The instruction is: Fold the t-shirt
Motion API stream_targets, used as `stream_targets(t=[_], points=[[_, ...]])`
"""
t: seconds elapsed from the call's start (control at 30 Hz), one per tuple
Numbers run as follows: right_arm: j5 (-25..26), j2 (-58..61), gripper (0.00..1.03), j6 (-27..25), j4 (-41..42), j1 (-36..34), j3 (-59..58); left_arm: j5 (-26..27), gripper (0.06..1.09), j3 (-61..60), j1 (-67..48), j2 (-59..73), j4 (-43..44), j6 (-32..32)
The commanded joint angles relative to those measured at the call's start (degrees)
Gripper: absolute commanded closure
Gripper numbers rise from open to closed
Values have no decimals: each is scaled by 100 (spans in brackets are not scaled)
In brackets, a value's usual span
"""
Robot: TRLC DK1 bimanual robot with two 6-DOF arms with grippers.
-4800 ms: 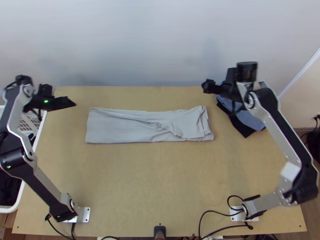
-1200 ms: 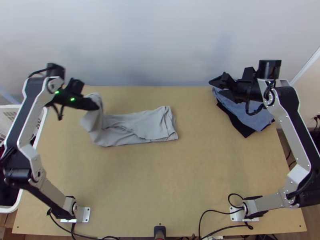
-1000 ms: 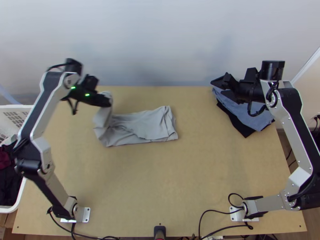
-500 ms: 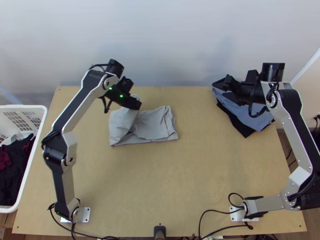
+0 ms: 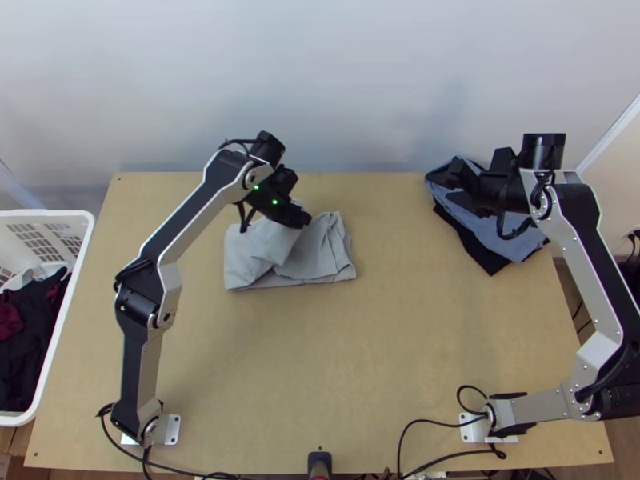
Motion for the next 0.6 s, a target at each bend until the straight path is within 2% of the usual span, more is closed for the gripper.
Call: stream_targets(t=[0.0,0.37,0.4,0.47,0.5,0.57], points=[[-36,-86,3,-95,55,-43,-181,-36,105,168,-167,204,133,-164],[-36,-51,3,-95,274,-8,-690,-28,104,264,-686,494,801,-480],[-36,-51,3,-95,309,9,-769,-10,90,273,-730,520,1029,-656],[-36,-51,3,-95,362,80,-928,139,18,264,-800,511,1302,-753],[-36,-51,3,-95,397,106,-1007,131,9,264,-809,494,1495,-797],[-36,-60,3,-104,450,176,-1174,157,9,264,-826,467,1864,-964]])
